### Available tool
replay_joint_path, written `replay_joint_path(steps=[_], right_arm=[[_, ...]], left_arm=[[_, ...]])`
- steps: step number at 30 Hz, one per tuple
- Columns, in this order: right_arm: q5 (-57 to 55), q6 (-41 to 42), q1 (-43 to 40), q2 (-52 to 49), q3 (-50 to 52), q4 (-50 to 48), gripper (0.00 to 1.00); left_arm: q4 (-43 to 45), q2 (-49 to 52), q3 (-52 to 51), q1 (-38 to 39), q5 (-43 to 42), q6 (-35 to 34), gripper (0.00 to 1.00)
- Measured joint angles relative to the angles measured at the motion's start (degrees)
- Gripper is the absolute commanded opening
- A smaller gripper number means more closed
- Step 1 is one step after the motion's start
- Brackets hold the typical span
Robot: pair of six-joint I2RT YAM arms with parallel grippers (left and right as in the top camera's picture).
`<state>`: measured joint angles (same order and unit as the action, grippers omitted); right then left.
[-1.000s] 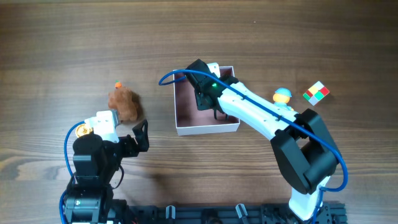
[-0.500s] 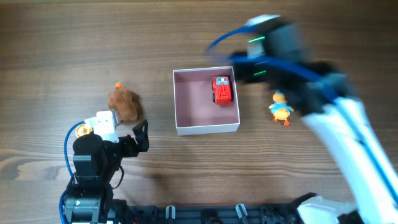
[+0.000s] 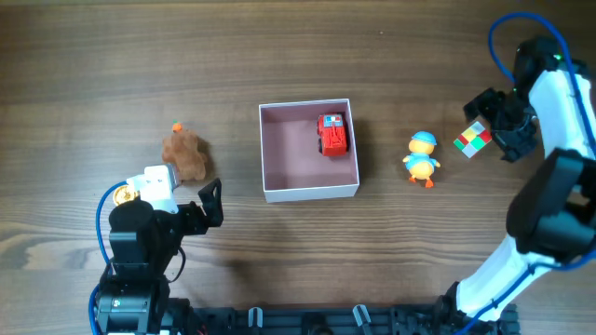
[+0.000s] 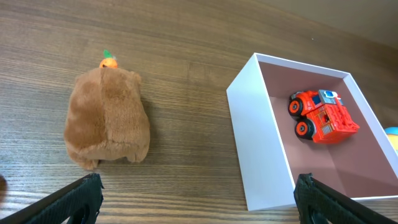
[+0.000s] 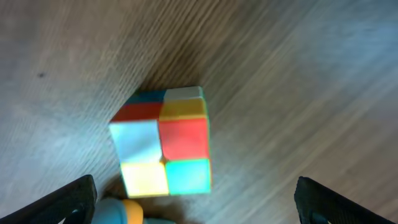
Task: Pack container
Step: 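Move the right gripper to the puzzle cube and grasp it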
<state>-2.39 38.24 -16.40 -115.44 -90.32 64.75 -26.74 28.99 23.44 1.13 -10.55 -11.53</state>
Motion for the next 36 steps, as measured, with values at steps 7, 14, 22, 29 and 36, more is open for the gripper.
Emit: replay_joint_path(steps=[7, 14, 22, 29, 36], right_arm=[[1.4, -4.8, 0.0, -1.4, 2.5, -8.5, 1.0], [2.0, -8.4, 0.1, -1.4, 7.7, -14.4, 0.96], [2.2, -11.3, 0.1, -1.4, 7.8, -14.7, 0.57], [2.2, -11.4, 0.1, -1.4, 7.8, -14.7, 0.36], [2.4, -11.6, 0.2, -0.9, 7.7, -11.9, 0.05]], left_arm=[[0.1, 0.0, 0.0, 0.0, 0.0, 0.0, 1.0], [0.1, 0.0, 0.0, 0.0, 0.0, 0.0, 1.0], [0.1, 0.0, 0.0, 0.0, 0.0, 0.0, 1.0], [0.1, 0.0, 0.0, 0.0, 0.0, 0.0, 1.0], [0.1, 0.0, 0.0, 0.0, 0.0, 0.0, 1.0]])
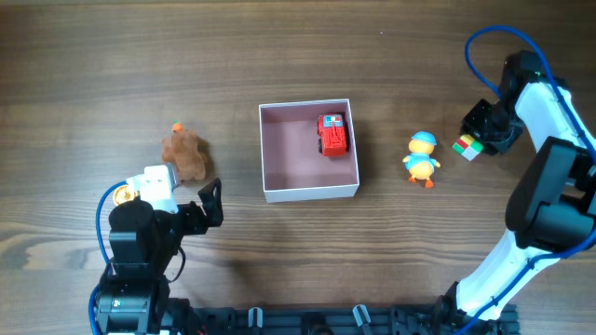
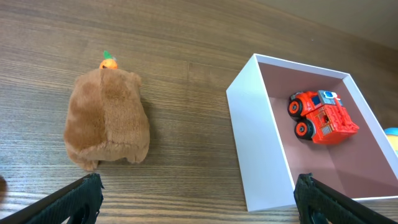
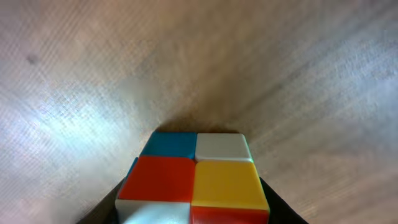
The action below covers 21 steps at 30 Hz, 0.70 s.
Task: Pack container
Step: 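Move the right gripper to the puzzle cube and grasp it, then place the puzzle cube in the box beside the truck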
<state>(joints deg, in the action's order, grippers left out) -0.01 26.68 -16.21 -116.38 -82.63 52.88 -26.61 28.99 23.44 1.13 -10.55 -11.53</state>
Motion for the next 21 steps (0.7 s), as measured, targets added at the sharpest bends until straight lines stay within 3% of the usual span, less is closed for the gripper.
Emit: replay_joint_path(steps=[3, 6, 8, 11, 15, 21], right_arm=[[-0.2, -1.6, 2.7, 3.8, -0.9, 4.1, 0.04], [-1.0, -2.9, 10.0, 15.8, -4.3, 4.5, 0.04], [-1.0, -3.0, 21.2, 28.5, -7.8, 1.7, 0.04], [-1.4, -0.5, 35.6, 34.8, -8.7, -2.2, 0.04], [-1.3, 2.2, 49.0, 26.5, -8.6, -5.0, 0.04], [-1.1, 2.7, 53.2, 9.5, -8.5, -6.7, 0.04]], left_arm=[[0.0, 0.0, 0.0, 0.0, 0.0, 0.0, 1.0], [0.0, 0.0, 0.0, 0.0, 0.0, 0.0, 1.0], [0.0, 0.0, 0.0, 0.0, 0.0, 0.0, 1.0], [0.0, 0.0, 0.0, 0.0, 0.0, 0.0, 1.0], [0.0, 0.0, 0.0, 0.0, 0.0, 0.0, 1.0], [0.0, 0.0, 0.0, 0.0, 0.0, 0.0, 1.0]])
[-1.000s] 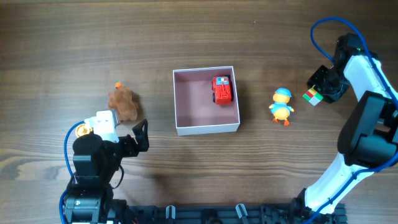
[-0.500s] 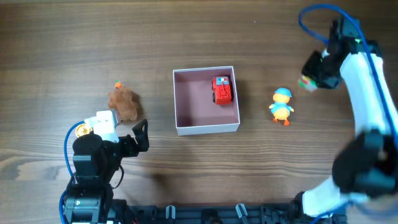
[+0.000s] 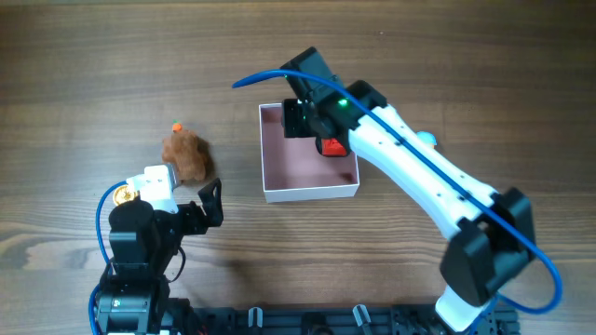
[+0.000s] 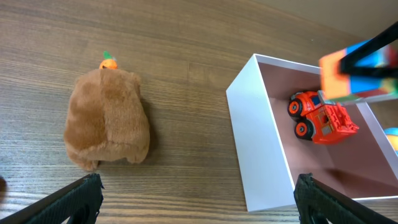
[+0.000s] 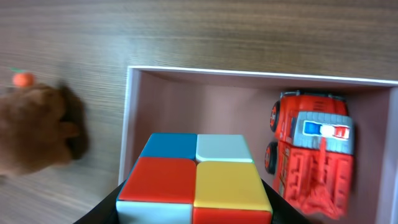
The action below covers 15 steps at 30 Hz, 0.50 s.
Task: Pack container
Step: 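Place the puzzle cube in the box beside the truck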
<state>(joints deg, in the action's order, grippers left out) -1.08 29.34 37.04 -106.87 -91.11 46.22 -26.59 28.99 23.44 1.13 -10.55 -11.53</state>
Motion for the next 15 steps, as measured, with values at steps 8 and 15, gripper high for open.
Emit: replay_joint_path(steps=[8, 15], right_arm=[[-0.2, 3.7, -1.3, -10.2, 0.0, -1.7, 0.12], [-0.2, 3.4, -2.5, -10.8, 0.0, -2.7, 0.71]], left_arm=[[0.0, 0.0, 0.0, 0.0, 0.0, 0.0, 1.0], [0.0, 0.0, 0.0, 0.0, 0.0, 0.0, 1.0]])
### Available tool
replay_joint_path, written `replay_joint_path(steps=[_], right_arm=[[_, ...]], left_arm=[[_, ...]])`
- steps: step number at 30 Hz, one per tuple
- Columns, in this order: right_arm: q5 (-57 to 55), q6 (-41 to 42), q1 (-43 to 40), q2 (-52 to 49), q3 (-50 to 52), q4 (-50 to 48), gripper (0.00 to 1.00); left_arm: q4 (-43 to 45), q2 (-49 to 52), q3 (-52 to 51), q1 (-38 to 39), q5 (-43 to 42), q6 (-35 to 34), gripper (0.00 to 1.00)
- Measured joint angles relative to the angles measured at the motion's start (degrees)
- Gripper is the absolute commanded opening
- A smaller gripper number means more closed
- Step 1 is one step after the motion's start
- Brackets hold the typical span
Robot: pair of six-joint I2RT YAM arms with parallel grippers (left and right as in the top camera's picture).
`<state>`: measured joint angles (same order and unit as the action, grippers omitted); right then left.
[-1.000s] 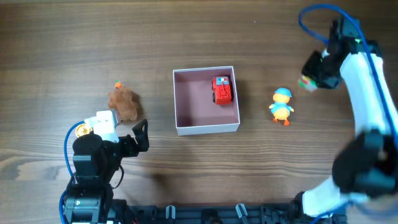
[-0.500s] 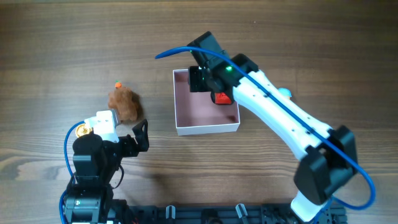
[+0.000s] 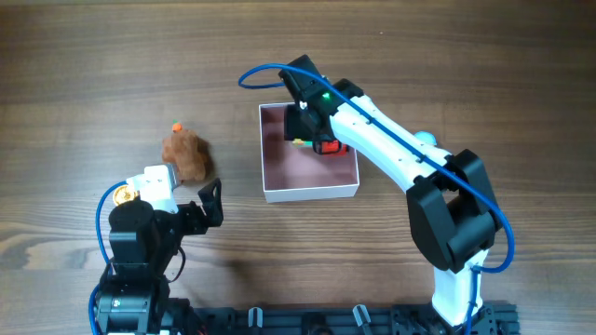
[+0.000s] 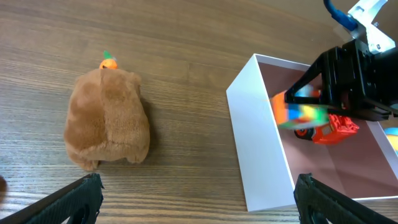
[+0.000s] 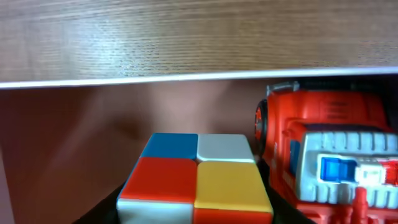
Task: Pack container
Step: 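Place the puzzle cube in the box beside the truck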
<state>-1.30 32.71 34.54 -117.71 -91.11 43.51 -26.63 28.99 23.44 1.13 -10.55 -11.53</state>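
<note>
The white box with a pink floor stands mid-table, a red toy truck in its far right corner. My right gripper is down inside the box beside the truck, shut on a coloured puzzle cube, which also shows blurred as the cube. A brown plush toy lies left of the box. My left gripper hangs open above the wood between plush and box. A blue-capped duck toy is mostly hidden behind the right arm.
The right arm stretches diagonally from the table's front right across the box's right side. The left arm's base sits at the front left. Bare wooden table surrounds the box.
My right gripper has dropped with the cube from above the box's far edge to down inside it beside the truck. The left gripper and plush have not moved.
First my right gripper was open over the cube at the far right of the table. Then it was shut on the cube there. Then it held the cube over the box, and now low inside the box. The left gripper stayed open throughout.
</note>
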Motion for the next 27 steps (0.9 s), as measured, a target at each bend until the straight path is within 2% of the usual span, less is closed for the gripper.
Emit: replay_joint_path(steps=[5, 7, 8, 9, 10, 11, 12, 17, 27], right_arm=[[0.0, -1.7, 0.0, 0.0, 0.0, -0.3, 0.69], [0.0, -3.0, 0.0, 0.0, 0.0, -0.4, 0.62], [0.0, -3.7, 0.0, 0.0, 0.0, -0.4, 0.56], [0.0, -4.5, 0.0, 0.0, 0.0, -0.5, 0.39], [0.0, -5.3, 0.0, 0.2, 0.0, -0.5, 0.29], [0.0, -6.2, 0.1, 0.7, -0.1, -0.5, 0.13], [0.1, -7.6, 0.3, 1.4, -0.5, -0.5, 0.05], [1.1, -13.4, 4.7, 5.8, -3.5, -1.5, 0.04], [1.3, -13.1, 5.9, -1.8, -3.5, -4.2, 0.04]], left_arm=[[0.0, 0.0, 0.0, 0.0, 0.0, 0.0, 1.0], [0.0, 0.0, 0.0, 0.0, 0.0, 0.0, 1.0], [-0.1, 0.0, 0.0, 0.0, 0.0, 0.0, 1.0], [-0.1, 0.0, 0.0, 0.0, 0.0, 0.0, 1.0], [-0.1, 0.0, 0.0, 0.0, 0.0, 0.0, 1.0], [-0.1, 0.0, 0.0, 0.0, 0.0, 0.0, 1.0], [-0.1, 0.0, 0.0, 0.0, 0.0, 0.0, 1.0], [-0.2, 0.0, 0.0, 0.0, 0.0, 0.0, 1.0], [-0.2, 0.0, 0.0, 0.0, 0.0, 0.0, 1.0]])
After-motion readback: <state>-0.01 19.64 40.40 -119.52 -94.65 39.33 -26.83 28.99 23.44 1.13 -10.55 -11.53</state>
